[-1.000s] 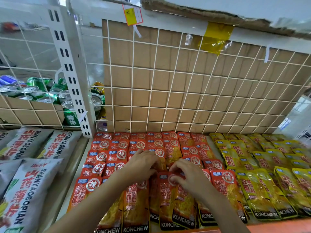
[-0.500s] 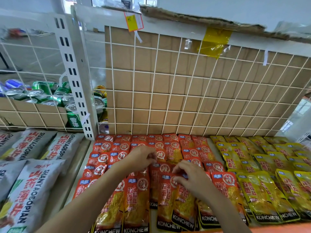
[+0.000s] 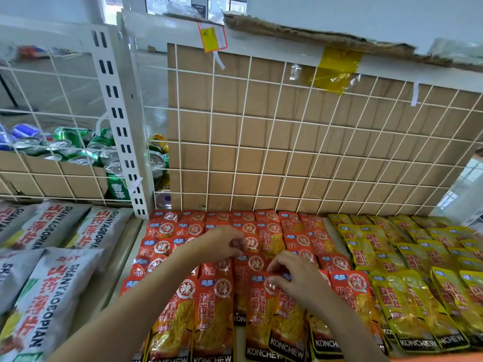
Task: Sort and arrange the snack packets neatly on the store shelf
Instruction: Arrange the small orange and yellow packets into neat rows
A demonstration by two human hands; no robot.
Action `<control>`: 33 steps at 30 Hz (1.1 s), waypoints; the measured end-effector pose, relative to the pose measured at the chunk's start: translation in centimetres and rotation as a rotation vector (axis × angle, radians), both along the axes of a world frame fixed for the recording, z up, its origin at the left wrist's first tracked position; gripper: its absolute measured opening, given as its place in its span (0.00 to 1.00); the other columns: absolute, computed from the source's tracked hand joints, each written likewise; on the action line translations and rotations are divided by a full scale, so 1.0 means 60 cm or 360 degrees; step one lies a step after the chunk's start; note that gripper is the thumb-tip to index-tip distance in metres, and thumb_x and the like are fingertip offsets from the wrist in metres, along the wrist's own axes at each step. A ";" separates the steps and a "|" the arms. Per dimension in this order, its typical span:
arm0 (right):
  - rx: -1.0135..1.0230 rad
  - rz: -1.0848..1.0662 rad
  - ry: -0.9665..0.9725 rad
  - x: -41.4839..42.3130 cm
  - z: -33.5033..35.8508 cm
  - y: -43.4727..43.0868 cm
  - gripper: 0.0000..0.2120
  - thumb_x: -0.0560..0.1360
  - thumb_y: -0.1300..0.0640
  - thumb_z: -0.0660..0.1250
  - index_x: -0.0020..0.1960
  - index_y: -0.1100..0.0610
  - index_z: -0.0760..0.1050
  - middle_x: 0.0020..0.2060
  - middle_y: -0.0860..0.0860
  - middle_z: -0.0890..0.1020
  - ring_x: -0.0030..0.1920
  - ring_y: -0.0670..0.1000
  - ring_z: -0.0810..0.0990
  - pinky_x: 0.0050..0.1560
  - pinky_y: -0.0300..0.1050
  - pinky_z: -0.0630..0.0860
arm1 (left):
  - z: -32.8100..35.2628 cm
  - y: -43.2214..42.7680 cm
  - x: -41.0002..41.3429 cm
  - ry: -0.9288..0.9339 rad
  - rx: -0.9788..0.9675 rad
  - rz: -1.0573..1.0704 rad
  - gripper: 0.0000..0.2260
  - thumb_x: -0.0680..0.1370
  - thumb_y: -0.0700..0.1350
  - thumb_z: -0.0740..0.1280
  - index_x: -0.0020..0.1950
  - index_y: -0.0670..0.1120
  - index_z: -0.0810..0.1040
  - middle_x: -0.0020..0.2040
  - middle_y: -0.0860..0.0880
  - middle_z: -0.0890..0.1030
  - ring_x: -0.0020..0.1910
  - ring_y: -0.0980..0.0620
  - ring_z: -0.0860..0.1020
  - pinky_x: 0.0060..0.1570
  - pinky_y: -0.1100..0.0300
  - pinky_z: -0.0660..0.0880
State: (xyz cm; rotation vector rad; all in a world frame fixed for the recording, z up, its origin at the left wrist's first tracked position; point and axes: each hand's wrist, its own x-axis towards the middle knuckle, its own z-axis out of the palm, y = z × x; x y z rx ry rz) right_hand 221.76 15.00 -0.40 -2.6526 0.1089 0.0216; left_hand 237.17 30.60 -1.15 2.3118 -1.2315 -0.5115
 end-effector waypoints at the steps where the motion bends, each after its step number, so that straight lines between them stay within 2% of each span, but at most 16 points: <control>1: -0.0002 -0.0001 0.0000 0.000 0.000 0.000 0.06 0.74 0.49 0.66 0.45 0.43 0.68 0.43 0.37 0.70 0.47 0.38 0.71 0.45 0.28 0.65 | 0.000 0.002 0.002 0.0003 -0.0017 0.0011 0.06 0.76 0.41 0.67 0.52 0.47 0.80 0.44 0.57 0.77 0.41 0.64 0.72 0.39 0.76 0.65; 5: -0.0001 -0.0003 -0.0025 0.002 -0.001 0.002 0.05 0.75 0.49 0.66 0.45 0.45 0.69 0.44 0.38 0.70 0.48 0.38 0.71 0.45 0.28 0.65 | 0.001 0.006 0.012 0.0002 -0.0044 0.0023 0.07 0.77 0.41 0.65 0.52 0.47 0.80 0.48 0.54 0.80 0.44 0.62 0.74 0.42 0.74 0.67; 11: 0.0000 0.0002 -0.0020 0.006 -0.002 0.007 0.04 0.75 0.51 0.65 0.45 0.45 0.70 0.45 0.39 0.72 0.49 0.39 0.71 0.46 0.27 0.66 | 0.010 0.017 0.024 0.0102 -0.0141 0.0200 0.09 0.80 0.40 0.60 0.53 0.48 0.79 0.44 0.54 0.79 0.44 0.56 0.79 0.43 0.65 0.76; 16: 0.0010 0.0002 -0.0045 0.010 -0.005 0.008 0.04 0.75 0.51 0.65 0.44 0.45 0.70 0.43 0.38 0.72 0.47 0.38 0.71 0.46 0.28 0.66 | 0.013 0.016 0.020 0.0071 -0.0057 0.0038 0.08 0.77 0.43 0.65 0.55 0.47 0.79 0.45 0.55 0.79 0.41 0.63 0.75 0.41 0.72 0.70; 22: 0.0105 -0.0003 -0.0096 0.019 -0.013 0.023 0.03 0.74 0.53 0.66 0.42 0.48 0.73 0.41 0.38 0.73 0.46 0.39 0.73 0.50 0.37 0.71 | 0.001 0.008 0.011 -0.0020 0.0010 -0.0065 0.10 0.76 0.42 0.67 0.57 0.48 0.79 0.51 0.52 0.80 0.44 0.61 0.73 0.40 0.76 0.65; 28: 0.0147 -0.0087 -0.0073 0.033 -0.020 0.044 0.07 0.74 0.54 0.66 0.39 0.45 0.72 0.36 0.38 0.76 0.39 0.38 0.75 0.38 0.28 0.68 | -0.002 0.011 0.010 -0.0027 -0.0005 -0.0091 0.09 0.76 0.42 0.67 0.56 0.48 0.79 0.51 0.52 0.81 0.44 0.62 0.74 0.42 0.74 0.67; 33: 0.0153 -0.0178 -0.0051 0.036 -0.027 0.045 0.06 0.74 0.54 0.66 0.39 0.45 0.72 0.37 0.39 0.76 0.40 0.39 0.75 0.41 0.30 0.70 | 0.001 0.012 0.007 -0.0039 -0.0030 -0.0090 0.09 0.76 0.43 0.67 0.57 0.48 0.79 0.49 0.55 0.80 0.41 0.66 0.72 0.39 0.74 0.66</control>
